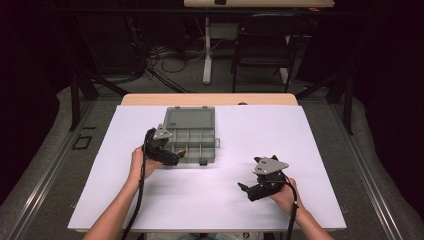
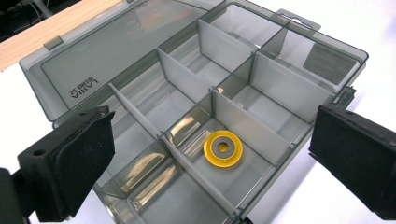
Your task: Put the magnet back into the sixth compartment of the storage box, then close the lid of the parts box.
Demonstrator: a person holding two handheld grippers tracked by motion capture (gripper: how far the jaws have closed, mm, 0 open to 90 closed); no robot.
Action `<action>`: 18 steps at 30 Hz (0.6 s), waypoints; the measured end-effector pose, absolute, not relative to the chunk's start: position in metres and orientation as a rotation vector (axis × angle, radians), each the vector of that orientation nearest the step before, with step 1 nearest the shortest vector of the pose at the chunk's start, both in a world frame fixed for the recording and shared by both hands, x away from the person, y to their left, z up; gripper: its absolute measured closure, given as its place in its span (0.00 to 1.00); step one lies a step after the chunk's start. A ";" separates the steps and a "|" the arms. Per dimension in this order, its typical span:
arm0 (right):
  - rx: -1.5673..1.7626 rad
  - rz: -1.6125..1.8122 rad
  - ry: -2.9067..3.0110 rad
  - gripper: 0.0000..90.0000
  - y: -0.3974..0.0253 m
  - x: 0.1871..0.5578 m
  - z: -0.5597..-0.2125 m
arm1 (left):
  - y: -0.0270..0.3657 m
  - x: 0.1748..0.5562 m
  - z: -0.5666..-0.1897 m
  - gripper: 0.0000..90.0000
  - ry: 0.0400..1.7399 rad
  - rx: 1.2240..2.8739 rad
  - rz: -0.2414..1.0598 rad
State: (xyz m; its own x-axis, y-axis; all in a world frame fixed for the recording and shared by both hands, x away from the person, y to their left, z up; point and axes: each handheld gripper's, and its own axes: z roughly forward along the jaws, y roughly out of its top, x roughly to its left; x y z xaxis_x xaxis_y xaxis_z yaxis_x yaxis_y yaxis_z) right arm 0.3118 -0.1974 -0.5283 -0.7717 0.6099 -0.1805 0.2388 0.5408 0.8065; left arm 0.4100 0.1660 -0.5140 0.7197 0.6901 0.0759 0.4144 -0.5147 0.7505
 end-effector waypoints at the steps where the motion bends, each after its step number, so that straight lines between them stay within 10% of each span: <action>1: 0.688 1.125 2.338 0.00 -0.197 0.312 -0.528 | 0.166 0.410 -0.514 0.00 0.834 2.180 0.482; 18: 0.685 1.137 2.342 0.00 -0.196 0.312 -0.529 | 0.171 0.423 -0.511 0.00 0.853 2.142 0.498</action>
State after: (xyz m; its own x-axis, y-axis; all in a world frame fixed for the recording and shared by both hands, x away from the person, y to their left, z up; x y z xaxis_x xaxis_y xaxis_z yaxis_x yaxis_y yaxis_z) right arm 0.3119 -0.1961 -0.5287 -0.7776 0.6043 -0.1736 0.2375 0.5380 0.8088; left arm 0.4229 0.1711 -0.5114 0.7005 0.7100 0.0722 0.4124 -0.4853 0.7710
